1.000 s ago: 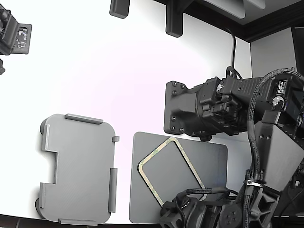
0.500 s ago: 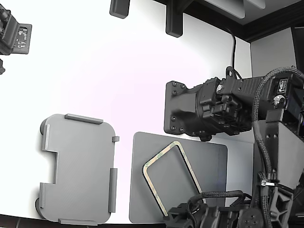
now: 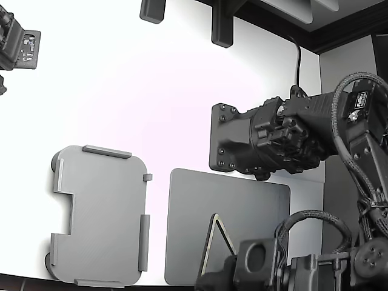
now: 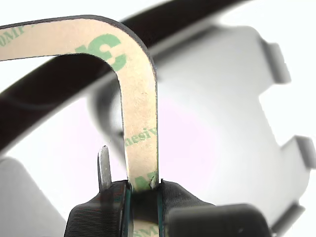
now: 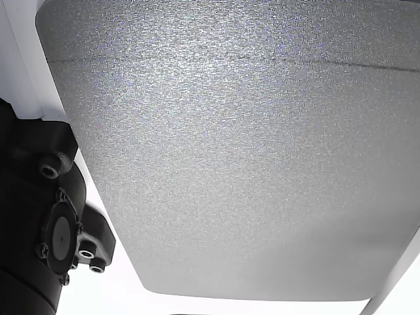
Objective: Grab top frame and put it into gray box.
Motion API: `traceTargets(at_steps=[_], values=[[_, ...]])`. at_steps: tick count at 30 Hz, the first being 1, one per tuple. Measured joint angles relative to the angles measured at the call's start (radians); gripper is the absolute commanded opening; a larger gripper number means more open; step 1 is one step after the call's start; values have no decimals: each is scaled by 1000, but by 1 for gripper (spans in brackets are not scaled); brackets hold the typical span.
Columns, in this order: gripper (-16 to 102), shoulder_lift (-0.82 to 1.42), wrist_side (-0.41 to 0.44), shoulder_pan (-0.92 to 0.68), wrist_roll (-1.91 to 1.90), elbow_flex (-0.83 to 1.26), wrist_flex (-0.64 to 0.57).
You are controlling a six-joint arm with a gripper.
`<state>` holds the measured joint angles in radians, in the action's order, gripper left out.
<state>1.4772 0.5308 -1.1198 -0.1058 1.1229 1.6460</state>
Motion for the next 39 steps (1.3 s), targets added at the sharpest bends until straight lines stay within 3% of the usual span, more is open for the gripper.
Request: traceTargets(at_steps=[5,9,16,18,22,26,39], values=[[-14,81,-43,117,-147,51,0],[-14,101,-29,218,-202,25,0],[-14,74,-181,413,-322,2,0],[-14,74,-190,449,-403,2,-2],[-13,74,-121,479,-664,26,-2],[-13,48,-114,503,-1045,57,0],[-13,-21,-273,541,-1988,121,0]])
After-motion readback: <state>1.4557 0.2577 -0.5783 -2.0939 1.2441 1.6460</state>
